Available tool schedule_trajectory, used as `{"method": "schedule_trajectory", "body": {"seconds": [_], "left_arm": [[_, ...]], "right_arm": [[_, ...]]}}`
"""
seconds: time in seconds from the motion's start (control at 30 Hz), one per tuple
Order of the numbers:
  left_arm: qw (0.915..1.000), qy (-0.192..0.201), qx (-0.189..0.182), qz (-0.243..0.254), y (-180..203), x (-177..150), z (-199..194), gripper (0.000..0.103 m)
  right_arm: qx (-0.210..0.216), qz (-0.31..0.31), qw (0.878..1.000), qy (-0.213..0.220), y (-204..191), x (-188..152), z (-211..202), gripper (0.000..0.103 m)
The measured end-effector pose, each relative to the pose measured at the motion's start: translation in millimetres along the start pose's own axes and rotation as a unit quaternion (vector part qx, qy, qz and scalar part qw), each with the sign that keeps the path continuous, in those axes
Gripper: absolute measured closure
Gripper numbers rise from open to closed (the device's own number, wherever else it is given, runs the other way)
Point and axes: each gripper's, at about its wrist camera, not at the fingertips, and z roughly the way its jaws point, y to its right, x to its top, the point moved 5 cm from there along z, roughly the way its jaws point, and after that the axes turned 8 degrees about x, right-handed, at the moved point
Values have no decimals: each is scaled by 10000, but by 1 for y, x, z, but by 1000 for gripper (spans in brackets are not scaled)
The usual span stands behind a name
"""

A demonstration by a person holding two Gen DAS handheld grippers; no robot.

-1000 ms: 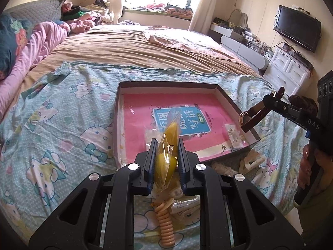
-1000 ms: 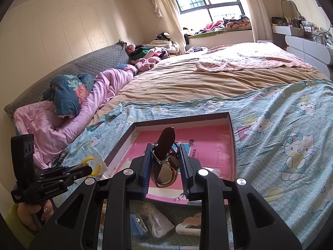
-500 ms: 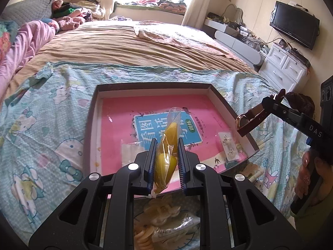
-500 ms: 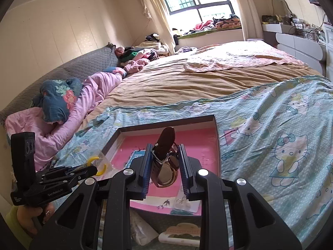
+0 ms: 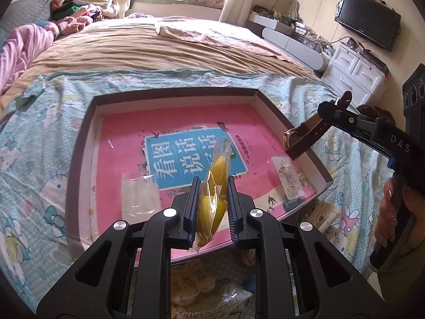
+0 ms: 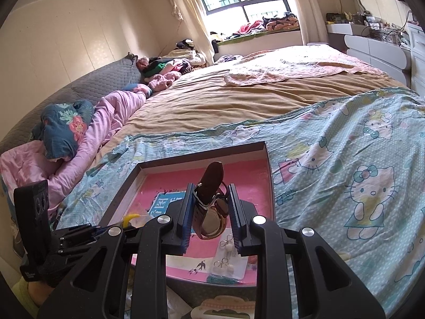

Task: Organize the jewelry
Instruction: 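Carry the bangle and watch over the box and lower them inside, then open both tools to release the bangle and watch in the box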

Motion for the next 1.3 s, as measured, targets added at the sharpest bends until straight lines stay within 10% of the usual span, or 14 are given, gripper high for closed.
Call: {"method": "schedule_trajectory", "body": {"seconds": [0.33,0.7,1.3], "left_arm": [[9998,-163,5,-61,-8,-7,16,86],[9996,-34,243,-142,-18,-4,2,47],[9986,170,418,-277,-26,4,-28,38]], "right_arm": [[27,275,9994,-218,7,-6,24,80],[272,677,9961,-502,8,-16,43,79],[-112,342,9989,-305,6,-12,10,47]]}}
